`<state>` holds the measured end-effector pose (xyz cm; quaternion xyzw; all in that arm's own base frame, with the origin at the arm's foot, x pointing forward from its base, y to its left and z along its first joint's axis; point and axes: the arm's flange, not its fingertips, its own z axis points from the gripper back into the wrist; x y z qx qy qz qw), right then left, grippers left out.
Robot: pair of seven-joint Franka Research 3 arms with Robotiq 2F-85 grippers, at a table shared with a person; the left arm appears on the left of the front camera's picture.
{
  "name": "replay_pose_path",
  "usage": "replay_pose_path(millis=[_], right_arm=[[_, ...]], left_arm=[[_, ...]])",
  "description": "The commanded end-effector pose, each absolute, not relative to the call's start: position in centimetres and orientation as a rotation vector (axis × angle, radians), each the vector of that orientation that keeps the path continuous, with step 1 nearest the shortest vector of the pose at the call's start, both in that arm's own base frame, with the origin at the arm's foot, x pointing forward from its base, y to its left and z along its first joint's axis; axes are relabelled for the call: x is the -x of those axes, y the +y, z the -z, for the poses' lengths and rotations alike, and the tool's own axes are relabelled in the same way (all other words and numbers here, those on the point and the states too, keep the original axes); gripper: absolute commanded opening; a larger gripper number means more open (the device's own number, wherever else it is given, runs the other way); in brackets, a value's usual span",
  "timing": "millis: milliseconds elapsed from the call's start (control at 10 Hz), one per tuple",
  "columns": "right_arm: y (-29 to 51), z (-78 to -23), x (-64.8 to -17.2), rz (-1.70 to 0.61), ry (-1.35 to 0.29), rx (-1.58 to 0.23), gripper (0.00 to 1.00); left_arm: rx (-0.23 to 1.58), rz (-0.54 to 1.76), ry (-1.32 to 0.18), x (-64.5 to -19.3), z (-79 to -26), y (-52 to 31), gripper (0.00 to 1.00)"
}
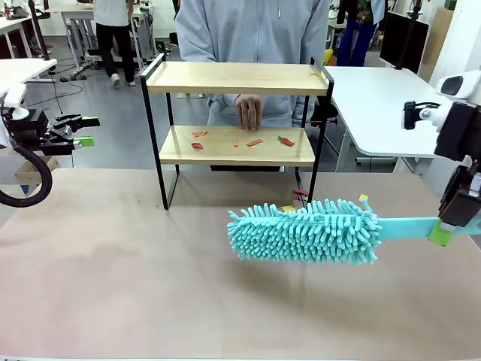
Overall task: Clean the shelf.
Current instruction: Clean the specific section of the Shelf indicated by the human with the Duster.
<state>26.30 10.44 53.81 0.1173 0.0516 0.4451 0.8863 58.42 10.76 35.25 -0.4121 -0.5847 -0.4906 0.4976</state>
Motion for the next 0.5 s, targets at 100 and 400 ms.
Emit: replay_pose_path(millis=[100, 400], right_arm=[[10.47, -54.02, -26.31, -0.908, 0.087, -0.255, 0.13], [10.47, -54.02, -26.31, -0.908, 0.087, -0.255, 0.13]], left_arm=[[0.996, 1.187, -1.421, -58.14, -35.58, 10.75, 1.0], [0.996, 1.187, -1.421, -58.14, -35.58, 10.75, 1.0]])
